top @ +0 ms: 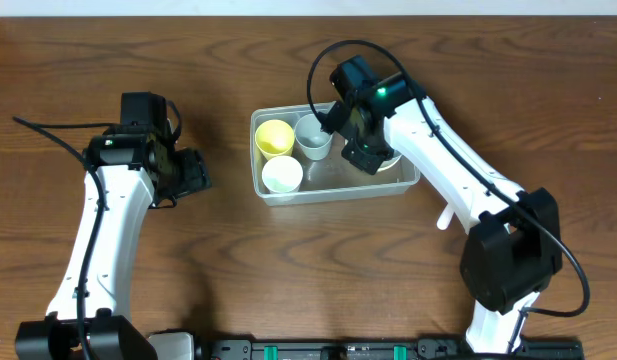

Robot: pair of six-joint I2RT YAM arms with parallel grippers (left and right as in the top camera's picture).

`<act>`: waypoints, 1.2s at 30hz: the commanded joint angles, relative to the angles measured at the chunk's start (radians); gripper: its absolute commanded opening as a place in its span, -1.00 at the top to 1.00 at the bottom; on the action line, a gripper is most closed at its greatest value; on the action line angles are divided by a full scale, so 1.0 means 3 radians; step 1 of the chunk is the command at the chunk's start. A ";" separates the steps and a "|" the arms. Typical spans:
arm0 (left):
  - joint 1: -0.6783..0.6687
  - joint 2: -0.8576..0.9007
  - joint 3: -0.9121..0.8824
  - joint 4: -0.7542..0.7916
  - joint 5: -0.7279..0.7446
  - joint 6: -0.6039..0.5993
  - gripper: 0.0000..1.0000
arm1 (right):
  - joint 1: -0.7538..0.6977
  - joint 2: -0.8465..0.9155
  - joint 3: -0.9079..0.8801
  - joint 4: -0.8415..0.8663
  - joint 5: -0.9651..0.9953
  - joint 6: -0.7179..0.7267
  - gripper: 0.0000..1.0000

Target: Pack container

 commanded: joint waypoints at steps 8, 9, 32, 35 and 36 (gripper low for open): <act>0.0020 0.0008 0.0071 -0.0006 -0.0014 0.0045 -0.47 | 0.0024 -0.0079 0.0014 -0.0034 0.0083 -0.0005 0.06; 0.0020 0.0008 0.0072 -0.0006 -0.0014 0.0045 -0.47 | 0.0024 -0.0079 0.0014 -0.0033 0.0081 -0.0005 0.06; 0.0020 0.0008 0.0072 -0.0018 -0.0014 0.0043 -0.47 | -0.1857 -0.1010 0.0290 -0.0501 -0.0173 0.2282 -0.56; 0.0020 0.0008 0.0072 -0.0018 -0.0014 0.0043 -0.47 | -0.2057 -0.0949 0.0001 -0.0546 -0.0389 0.2232 -0.59; 0.0020 0.0008 0.0072 -0.0018 -0.0014 0.0043 -0.47 | -0.2070 -0.0932 -0.0153 -0.0500 -0.0425 0.2275 -0.62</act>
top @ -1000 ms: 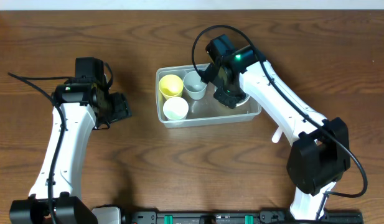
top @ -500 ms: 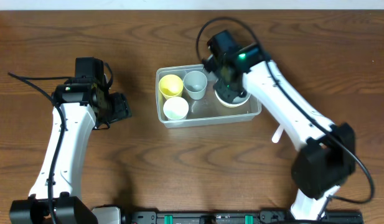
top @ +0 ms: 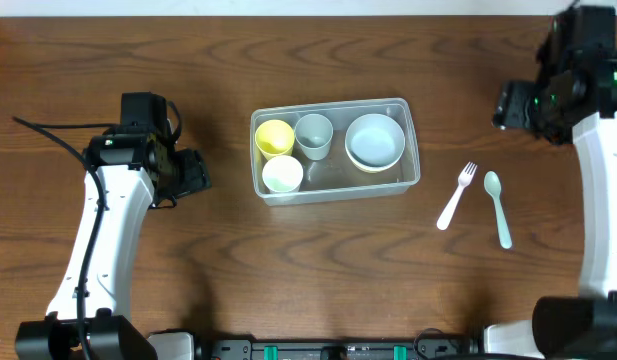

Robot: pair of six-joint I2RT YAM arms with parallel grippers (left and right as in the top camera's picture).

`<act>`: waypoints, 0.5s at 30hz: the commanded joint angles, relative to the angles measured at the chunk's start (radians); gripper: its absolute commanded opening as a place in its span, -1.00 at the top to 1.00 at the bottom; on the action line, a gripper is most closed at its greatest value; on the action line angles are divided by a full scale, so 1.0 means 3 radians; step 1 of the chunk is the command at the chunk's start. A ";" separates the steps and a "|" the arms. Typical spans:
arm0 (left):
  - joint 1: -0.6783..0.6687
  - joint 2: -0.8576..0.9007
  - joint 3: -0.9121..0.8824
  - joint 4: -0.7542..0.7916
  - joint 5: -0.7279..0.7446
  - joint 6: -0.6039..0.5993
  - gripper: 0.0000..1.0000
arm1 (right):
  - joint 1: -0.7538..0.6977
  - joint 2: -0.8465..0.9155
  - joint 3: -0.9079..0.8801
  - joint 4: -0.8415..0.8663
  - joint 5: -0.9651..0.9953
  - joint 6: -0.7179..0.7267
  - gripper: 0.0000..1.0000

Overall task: Pack container
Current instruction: 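Move the right gripper to the white fork and grasp it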

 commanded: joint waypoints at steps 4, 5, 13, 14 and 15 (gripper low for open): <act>0.0020 0.0008 0.0072 -0.0010 -0.0014 0.0045 -0.47 | 0.0060 0.0146 -0.0941 0.0409 -0.0332 0.0445 -0.69; 0.0020 0.0008 0.0072 -0.0010 -0.0014 0.0043 -0.47 | 0.0097 0.0148 -0.1082 0.0516 -0.0313 0.0529 -0.71; 0.0020 0.0008 0.0072 -0.0060 -0.0014 0.0045 -0.47 | 0.0216 0.0151 -0.2036 0.1446 -0.0270 0.0914 -0.77; 0.0020 0.0008 0.0072 -0.0058 -0.0014 0.0043 -0.47 | 0.0216 0.0151 -0.2090 0.1509 -0.0270 0.0914 -0.77; 0.0020 0.0008 0.0072 -0.0058 -0.0014 0.0043 -0.47 | 0.0216 0.0151 -0.2140 0.1563 -0.0270 0.0916 -0.76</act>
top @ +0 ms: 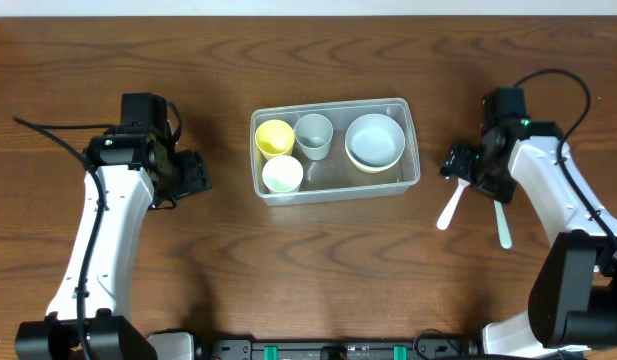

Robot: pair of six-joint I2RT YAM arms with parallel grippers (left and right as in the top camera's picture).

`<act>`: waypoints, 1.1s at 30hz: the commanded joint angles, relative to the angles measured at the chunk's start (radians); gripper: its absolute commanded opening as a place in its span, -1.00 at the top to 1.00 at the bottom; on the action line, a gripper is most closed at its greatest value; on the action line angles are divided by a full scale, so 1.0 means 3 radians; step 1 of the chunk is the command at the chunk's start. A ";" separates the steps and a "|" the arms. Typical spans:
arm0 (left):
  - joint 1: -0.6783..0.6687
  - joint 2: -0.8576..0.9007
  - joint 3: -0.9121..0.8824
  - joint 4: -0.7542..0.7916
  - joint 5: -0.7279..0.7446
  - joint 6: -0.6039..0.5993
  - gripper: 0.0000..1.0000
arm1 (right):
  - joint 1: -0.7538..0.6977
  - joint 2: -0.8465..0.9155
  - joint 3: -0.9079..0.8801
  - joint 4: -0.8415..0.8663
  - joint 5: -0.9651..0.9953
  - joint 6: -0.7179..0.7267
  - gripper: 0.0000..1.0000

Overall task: Pack container
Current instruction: 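Move the right gripper to the white fork and grasp it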

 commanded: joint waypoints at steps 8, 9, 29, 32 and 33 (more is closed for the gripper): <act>0.0020 0.0008 0.0070 -0.0020 -0.0014 0.0043 -0.46 | 0.0022 0.0137 -0.0239 0.0271 0.0071 0.0231 -0.72; 0.0020 0.0008 0.0070 -0.0020 -0.0014 0.0043 -0.47 | 0.0022 0.0182 -0.0239 0.0287 0.0070 0.0231 -0.72; 0.0020 0.0008 0.0070 -0.0020 -0.0014 0.0045 -0.47 | 0.0022 0.0528 -0.0239 0.0547 0.0069 0.0195 -0.24; 0.0020 0.0008 0.0070 -0.0029 -0.0014 0.0043 -0.47 | 0.0022 0.0528 -0.0239 0.0546 0.0070 0.0195 0.13; 0.0020 0.0008 0.0070 -0.0033 -0.0014 0.0043 -0.47 | 0.0022 0.0528 -0.0239 0.0546 0.0069 0.0195 0.18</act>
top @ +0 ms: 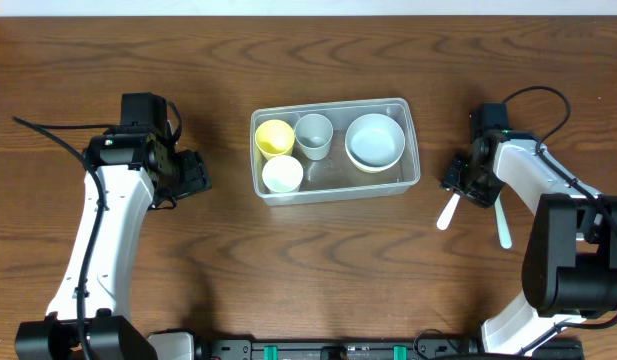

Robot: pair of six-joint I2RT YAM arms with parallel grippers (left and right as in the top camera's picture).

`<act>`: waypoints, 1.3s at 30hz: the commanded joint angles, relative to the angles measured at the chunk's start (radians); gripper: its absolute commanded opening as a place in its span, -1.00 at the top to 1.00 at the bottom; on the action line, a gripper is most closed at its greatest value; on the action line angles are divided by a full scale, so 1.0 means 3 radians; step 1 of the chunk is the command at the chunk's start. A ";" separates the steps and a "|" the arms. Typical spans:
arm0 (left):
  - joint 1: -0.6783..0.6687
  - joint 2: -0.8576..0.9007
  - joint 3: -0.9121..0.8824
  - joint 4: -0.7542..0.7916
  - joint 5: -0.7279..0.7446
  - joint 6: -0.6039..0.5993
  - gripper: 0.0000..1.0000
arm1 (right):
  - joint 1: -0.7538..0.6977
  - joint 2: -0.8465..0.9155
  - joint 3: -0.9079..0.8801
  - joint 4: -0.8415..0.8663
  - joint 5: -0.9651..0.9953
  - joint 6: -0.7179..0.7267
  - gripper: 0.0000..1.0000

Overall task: Pack container
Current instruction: 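Move the right gripper to the white fork and grasp it, then carry the white fork into the box and release it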

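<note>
A clear plastic container sits mid-table. Inside are a yellow cup, a grey cup, a cream cup and stacked bowls. To its right a white fork lies on the table, with a pale green spoon beside it. My right gripper is low over the fork's tined end and hides it; I cannot make out how its jaws stand. My left gripper hangs left of the container with nothing in it, and its jaws are unclear from above.
The dark wooden table carries nothing else. The right arm's cable loops above its wrist. The arm bases stand at the front edge, left and right.
My right gripper has shifted slightly toward the fork's head and sits lower over it. The fork handle and spoon lie where they were. The left arm has not moved.
My right gripper was inside the container over the bowls at its right end. Then it was far off at the table's back right, with the bowls left in the container. It then came down beside the fork, and now covers the fork's head.
</note>
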 commanded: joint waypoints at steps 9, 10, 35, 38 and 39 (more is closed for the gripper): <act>0.0020 0.0008 0.0070 -0.0039 -0.0014 0.0043 -0.47 | 0.0022 0.0052 -0.0014 0.0017 -0.0010 0.0010 0.60; 0.0020 0.0008 0.0070 -0.0041 -0.0014 0.0043 -0.47 | 0.0022 0.0052 -0.0014 0.0019 -0.0010 0.0010 0.65; 0.0020 0.0008 0.0070 -0.0037 -0.0014 0.0045 -0.47 | 0.0041 -0.0028 0.0277 -0.0069 0.0013 -0.0408 0.99; 0.0020 0.0008 0.0070 -0.0037 -0.0014 0.0045 -0.47 | 0.0089 -0.0179 0.0682 -0.0333 0.0013 -0.0662 0.98; 0.0020 0.0008 0.0070 -0.0037 -0.0014 0.0045 -0.47 | 0.0123 -0.0247 0.0847 -0.0415 0.0009 -0.0791 0.98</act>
